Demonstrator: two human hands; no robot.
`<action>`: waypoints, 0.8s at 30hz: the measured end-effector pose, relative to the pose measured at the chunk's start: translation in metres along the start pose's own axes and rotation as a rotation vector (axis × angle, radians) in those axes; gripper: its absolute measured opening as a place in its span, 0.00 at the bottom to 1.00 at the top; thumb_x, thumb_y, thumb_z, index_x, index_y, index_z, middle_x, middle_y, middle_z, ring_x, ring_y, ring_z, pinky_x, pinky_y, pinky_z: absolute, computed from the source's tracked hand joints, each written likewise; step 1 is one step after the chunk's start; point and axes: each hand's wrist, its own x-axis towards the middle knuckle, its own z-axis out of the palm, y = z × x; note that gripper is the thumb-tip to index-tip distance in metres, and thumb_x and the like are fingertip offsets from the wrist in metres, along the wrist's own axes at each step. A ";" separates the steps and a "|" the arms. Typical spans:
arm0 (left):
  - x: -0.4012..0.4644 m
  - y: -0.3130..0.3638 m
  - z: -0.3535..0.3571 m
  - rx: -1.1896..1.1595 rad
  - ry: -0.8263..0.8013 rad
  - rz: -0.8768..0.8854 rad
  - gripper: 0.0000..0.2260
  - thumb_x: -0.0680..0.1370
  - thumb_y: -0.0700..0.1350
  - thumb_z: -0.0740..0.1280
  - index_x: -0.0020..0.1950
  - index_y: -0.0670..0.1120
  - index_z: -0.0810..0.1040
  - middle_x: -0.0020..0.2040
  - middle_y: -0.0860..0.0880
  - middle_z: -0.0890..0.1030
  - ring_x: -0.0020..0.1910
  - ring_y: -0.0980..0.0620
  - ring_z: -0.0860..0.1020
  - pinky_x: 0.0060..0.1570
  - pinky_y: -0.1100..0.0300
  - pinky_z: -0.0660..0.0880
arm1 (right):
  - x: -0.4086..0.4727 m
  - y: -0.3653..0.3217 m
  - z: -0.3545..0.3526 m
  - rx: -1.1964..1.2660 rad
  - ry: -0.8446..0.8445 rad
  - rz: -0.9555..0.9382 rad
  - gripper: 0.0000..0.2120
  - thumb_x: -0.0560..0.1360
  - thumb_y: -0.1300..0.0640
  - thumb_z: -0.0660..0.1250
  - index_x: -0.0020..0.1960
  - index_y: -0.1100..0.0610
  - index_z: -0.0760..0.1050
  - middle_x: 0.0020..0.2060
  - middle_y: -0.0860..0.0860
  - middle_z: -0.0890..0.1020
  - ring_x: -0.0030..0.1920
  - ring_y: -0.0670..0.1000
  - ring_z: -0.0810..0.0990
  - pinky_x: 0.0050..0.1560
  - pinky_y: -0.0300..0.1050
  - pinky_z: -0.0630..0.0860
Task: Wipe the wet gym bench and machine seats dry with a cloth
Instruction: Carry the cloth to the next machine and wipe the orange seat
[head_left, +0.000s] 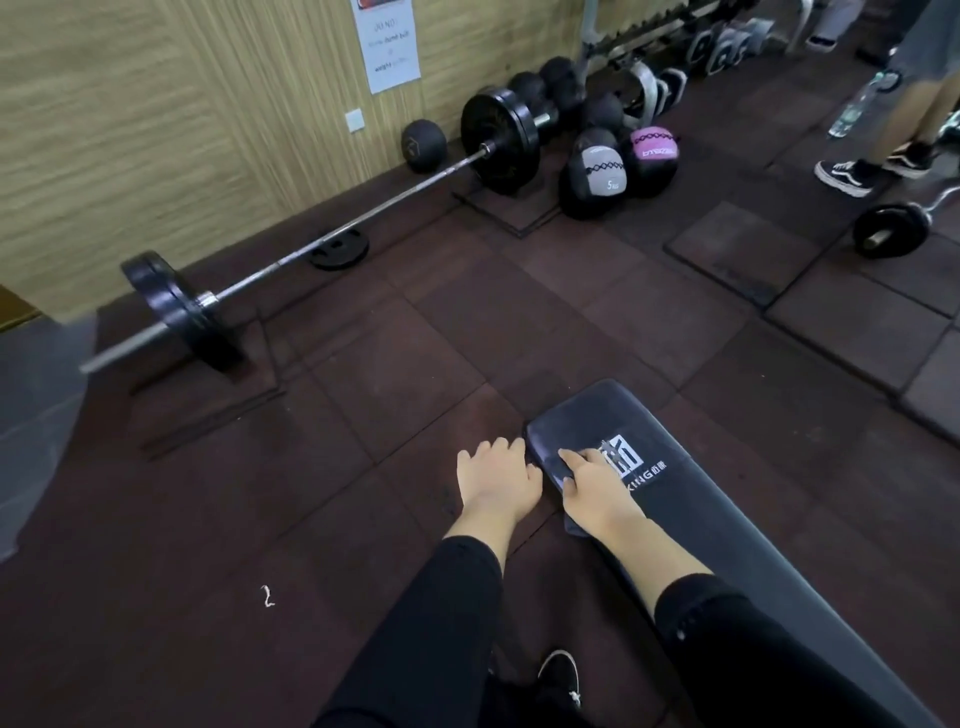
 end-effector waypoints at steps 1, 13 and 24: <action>-0.005 0.001 0.003 -0.006 -0.007 -0.009 0.18 0.81 0.51 0.53 0.69 0.49 0.69 0.65 0.49 0.74 0.64 0.47 0.71 0.59 0.49 0.64 | -0.003 0.001 0.003 -0.001 -0.009 -0.001 0.23 0.79 0.60 0.55 0.73 0.57 0.60 0.67 0.57 0.66 0.64 0.60 0.69 0.66 0.50 0.65; -0.020 -0.048 0.004 -0.115 0.001 -0.180 0.23 0.82 0.53 0.52 0.76 0.49 0.61 0.70 0.50 0.70 0.68 0.48 0.68 0.64 0.49 0.62 | 0.012 -0.053 0.024 -0.013 -0.030 -0.144 0.22 0.79 0.60 0.55 0.73 0.56 0.60 0.69 0.56 0.64 0.66 0.59 0.68 0.65 0.48 0.67; 0.036 -0.184 -0.061 -0.054 0.038 -0.191 0.20 0.82 0.52 0.52 0.72 0.49 0.67 0.68 0.50 0.73 0.67 0.48 0.69 0.63 0.50 0.63 | 0.094 -0.191 0.049 0.069 -0.030 -0.163 0.22 0.81 0.59 0.53 0.75 0.55 0.58 0.72 0.53 0.60 0.68 0.57 0.65 0.67 0.47 0.65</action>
